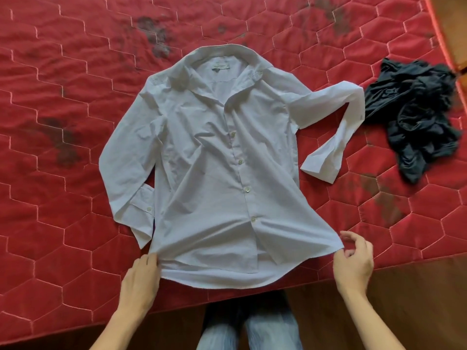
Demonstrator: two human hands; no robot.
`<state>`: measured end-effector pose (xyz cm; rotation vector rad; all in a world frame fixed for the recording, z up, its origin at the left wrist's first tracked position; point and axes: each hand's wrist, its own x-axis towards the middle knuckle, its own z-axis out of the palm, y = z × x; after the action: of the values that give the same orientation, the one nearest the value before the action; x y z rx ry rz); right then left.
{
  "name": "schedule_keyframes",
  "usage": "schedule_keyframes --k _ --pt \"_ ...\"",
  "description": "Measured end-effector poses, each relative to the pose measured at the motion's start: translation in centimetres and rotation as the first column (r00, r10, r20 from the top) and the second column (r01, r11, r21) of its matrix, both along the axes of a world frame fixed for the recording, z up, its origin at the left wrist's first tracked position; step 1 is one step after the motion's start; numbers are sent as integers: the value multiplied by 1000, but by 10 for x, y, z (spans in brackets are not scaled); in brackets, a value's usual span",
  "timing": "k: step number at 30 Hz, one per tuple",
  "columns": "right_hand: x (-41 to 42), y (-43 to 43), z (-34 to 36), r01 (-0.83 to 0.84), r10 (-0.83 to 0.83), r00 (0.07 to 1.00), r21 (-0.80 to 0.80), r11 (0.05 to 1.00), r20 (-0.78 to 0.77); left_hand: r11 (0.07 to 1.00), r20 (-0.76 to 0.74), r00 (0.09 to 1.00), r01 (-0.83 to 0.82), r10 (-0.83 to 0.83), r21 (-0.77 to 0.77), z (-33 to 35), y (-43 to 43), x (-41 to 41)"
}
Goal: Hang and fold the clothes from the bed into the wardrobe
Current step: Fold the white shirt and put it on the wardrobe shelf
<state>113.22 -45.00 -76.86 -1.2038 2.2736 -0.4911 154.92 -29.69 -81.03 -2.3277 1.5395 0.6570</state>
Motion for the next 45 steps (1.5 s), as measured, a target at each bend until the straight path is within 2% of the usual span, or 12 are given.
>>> schedule_keyframes --k 5,12,14,18,21,23,25,29,34,37,41,45 --pt "2 7 -29 -130 141 990 284 950 -18 987 -24 987 -157 156 -26 3 -14 -11" --pt "-7 13 -12 -126 138 984 112 986 -112 961 0 961 -277 277 -2 17 -14 -5" --pt "-22 25 -4 -100 127 981 175 979 -149 919 13 920 -392 392 38 26 -1 3" --pt "-32 42 -7 -210 274 961 563 799 -29 926 -99 947 -273 307 261 25 17 16" --pt "-19 34 -6 -215 250 968 576 789 18 936 -185 948 -201 261 290 26 6 13" --pt "3 19 3 -222 240 970 487 844 27 902 -172 891 -391 421 183 28 -17 12" --pt "28 -4 9 -267 258 963 393 880 77 785 -180 764 -610 619 109 31 -44 16" --pt "102 -46 11 -415 338 901 315 854 271 520 -260 472 -837 843 168 22 -89 44" --pt "220 -77 1 -610 440 754 274 743 487 435 -292 382 -889 877 141 12 -124 51" --pt "281 -68 -7 -673 502 702 240 700 505 364 -324 333 -931 886 40 6 -121 63" --pt "358 -47 -13 -701 524 682 255 666 510 389 -344 404 -914 847 -116 11 -96 141" --pt "449 -20 -15 -760 602 630 232 607 490 511 -237 579 -808 780 -294 19 -58 268"
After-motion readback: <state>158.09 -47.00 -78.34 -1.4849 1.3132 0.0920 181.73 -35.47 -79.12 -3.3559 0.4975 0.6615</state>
